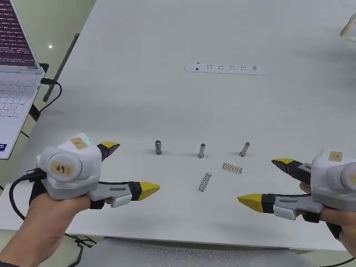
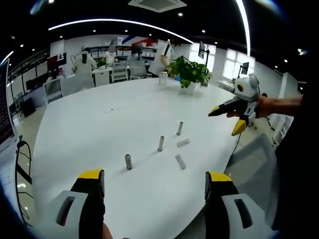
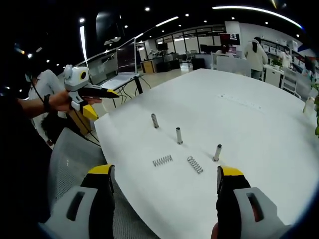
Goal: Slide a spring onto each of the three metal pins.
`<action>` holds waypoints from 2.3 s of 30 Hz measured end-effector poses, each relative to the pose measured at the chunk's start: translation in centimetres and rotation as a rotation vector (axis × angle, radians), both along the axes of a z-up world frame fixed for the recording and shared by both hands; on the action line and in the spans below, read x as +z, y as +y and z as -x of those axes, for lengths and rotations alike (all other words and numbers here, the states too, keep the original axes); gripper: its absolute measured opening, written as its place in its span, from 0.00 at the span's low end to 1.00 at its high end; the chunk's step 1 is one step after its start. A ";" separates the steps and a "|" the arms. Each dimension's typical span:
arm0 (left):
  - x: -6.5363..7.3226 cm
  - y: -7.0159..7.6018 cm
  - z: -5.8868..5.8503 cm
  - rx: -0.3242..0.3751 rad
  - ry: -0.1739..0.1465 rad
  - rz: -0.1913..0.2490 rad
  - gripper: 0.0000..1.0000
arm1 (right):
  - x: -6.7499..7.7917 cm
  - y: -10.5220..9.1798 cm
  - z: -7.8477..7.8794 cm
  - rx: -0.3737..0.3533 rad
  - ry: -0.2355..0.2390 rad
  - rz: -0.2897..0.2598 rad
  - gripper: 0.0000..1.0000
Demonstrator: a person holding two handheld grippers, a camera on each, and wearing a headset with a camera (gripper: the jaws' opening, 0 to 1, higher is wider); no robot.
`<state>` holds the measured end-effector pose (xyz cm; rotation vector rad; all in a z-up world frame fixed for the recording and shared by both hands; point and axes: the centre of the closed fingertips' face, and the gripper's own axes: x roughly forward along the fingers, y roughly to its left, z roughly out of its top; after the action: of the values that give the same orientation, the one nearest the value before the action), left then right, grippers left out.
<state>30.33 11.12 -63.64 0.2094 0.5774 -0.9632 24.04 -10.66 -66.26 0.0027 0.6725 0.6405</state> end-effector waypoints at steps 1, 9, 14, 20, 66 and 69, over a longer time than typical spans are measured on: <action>0.0 0.0 0.0 0.000 0.001 0.000 0.80 | 0.0 0.0 0.0 0.000 0.000 0.000 0.84; -0.1 -0.2 0.0 -0.005 0.004 0.001 0.80 | 0.0 -0.1 0.2 -0.006 0.001 -0.001 0.84; 0.0 -0.7 -0.2 -0.020 0.004 -0.003 0.80 | 0.2 -0.4 0.3 -0.008 -0.002 -0.002 0.85; -0.2 -1.6 -0.4 -0.050 0.011 -0.008 0.80 | 0.6 -0.7 0.3 -0.019 -0.009 -0.006 0.85; -6.1 -10.2 0.6 -0.276 0.113 -0.055 0.75 | 0.3 -1.9 2.4 -0.052 0.007 -0.007 0.83; -6.7 -10.8 0.9 -0.299 0.128 -0.061 0.74 | 0.2 -1.9 2.6 -0.052 0.009 -0.007 0.82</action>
<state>29.47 0.35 -70.36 0.2957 0.7067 -1.2557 21.47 -12.52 -66.05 0.0298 0.6767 0.5935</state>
